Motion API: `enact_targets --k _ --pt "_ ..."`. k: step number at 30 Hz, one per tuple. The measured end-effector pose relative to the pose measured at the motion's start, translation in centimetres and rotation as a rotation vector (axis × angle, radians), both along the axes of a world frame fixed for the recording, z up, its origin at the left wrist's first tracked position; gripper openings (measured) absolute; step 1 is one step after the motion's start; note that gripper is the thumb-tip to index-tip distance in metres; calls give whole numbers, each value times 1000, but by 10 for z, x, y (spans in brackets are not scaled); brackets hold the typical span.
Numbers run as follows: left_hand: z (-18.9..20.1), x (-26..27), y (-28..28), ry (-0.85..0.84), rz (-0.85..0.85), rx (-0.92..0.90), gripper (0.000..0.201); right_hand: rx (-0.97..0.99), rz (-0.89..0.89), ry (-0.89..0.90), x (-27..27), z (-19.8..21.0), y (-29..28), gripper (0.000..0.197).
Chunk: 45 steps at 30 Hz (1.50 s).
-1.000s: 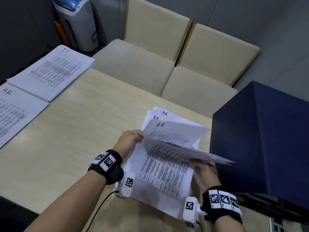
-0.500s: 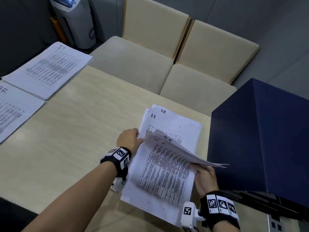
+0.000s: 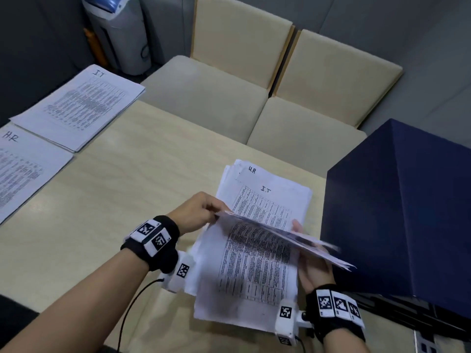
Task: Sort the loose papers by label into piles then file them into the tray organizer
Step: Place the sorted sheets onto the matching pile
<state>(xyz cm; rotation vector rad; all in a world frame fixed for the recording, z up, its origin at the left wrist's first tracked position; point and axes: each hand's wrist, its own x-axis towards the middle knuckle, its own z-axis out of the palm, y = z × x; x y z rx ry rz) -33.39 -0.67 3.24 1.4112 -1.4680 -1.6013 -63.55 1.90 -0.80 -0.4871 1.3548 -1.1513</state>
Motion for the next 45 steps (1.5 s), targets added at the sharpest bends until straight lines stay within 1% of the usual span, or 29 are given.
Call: enact_targets --k 1,2,3,5,6,8,9,10,11,12,13,15,17,19,21,22,24,25,26,28,30,32,34,36,38,40,43,45 --pt "2 -4 0 34 -24 34 49 14 3 43 2 3 2 35" --pt "4 -8 -1 48 -29 50 49 20 -14 76 3 3 3 45" --pt "5 -11 -3 55 7 65 47 22 -56 100 4 5 5 45" --pt "2 -19 -14 49 169 84 46 30 -139 141 4 3 4 33" --pt "-1 -23 -22 18 252 73 46 52 -174 165 4 1 3 30" --pt "-6 -29 -44 -114 345 -1 41 82 -226 185 1 -6 1 24" --pt "-7 -32 -57 -207 361 -57 36 96 -228 169 1 -6 1 17" --pt "-8 -34 -71 -300 359 -108 33 112 -217 155 0 -8 0 18" --pt "-7 -37 -86 -391 339 -151 31 133 -209 150 0 -8 -1 27" --pt "-5 -40 -100 -487 298 -194 29 143 -200 155 0 -8 -2 31" --pt "-7 -42 -116 -583 240 -232 28 148 -199 176 0 -6 -4 31" --pt "-13 -45 -145 -742 113 -254 30 153 -159 217 2 2 -7 18" --pt "-20 -46 -168 -836 11 -236 34 140 -134 251 1 1 -8 20" --pt "-26 -47 -186 -870 -51 -214 32 129 -103 269 3 5 -8 20" --pt "-27 -50 -197 -865 -95 -195 25 122 -83 258 5 8 -12 21" --pt "-27 -51 -200 -862 -116 -192 21 124 -79 249 6 8 -15 22" --pt "-26 -53 -206 -858 -124 -204 5 127 -88 246 4 3 -19 24" --pt "-25 -53 -207 -860 -122 -227 4 130 -93 255 4 0 -20 24" --pt "-24 -54 -207 -870 -127 -254 9 131 -99 264 4 0 -21 24" --pt "-21 -55 -205 -850 -136 -300 6 120 -111 279 6 -1 -19 25" --pt "-15 -55 -200 -763 -103 -346 6 117 -119 303 6 -3 -17 27" --pt "-2 -54 -194 -606 6 -352 10 127 -85 337 6 -4 -16 30" --pt "18 -52 -189 -427 145 -326 11 137 2 394 6 -2 -15 30" --pt "43 -49 -185 -340 234 -350 12 146 68 435 7 1 -15 25" --pt "68 -44 -182 -273 297 -417 10 153 96 437 10 3 -14 27" --pt "92 -38 -178 -168 316 -431 10 166 114 406 12 4 -13 31" --pt "118 -32 -164 -31 298 -432 9 190 139 415 14 7 -12 26" --pt "133 -32 -153 68 315 -464 9 176 108 386 14 8 -10 26"
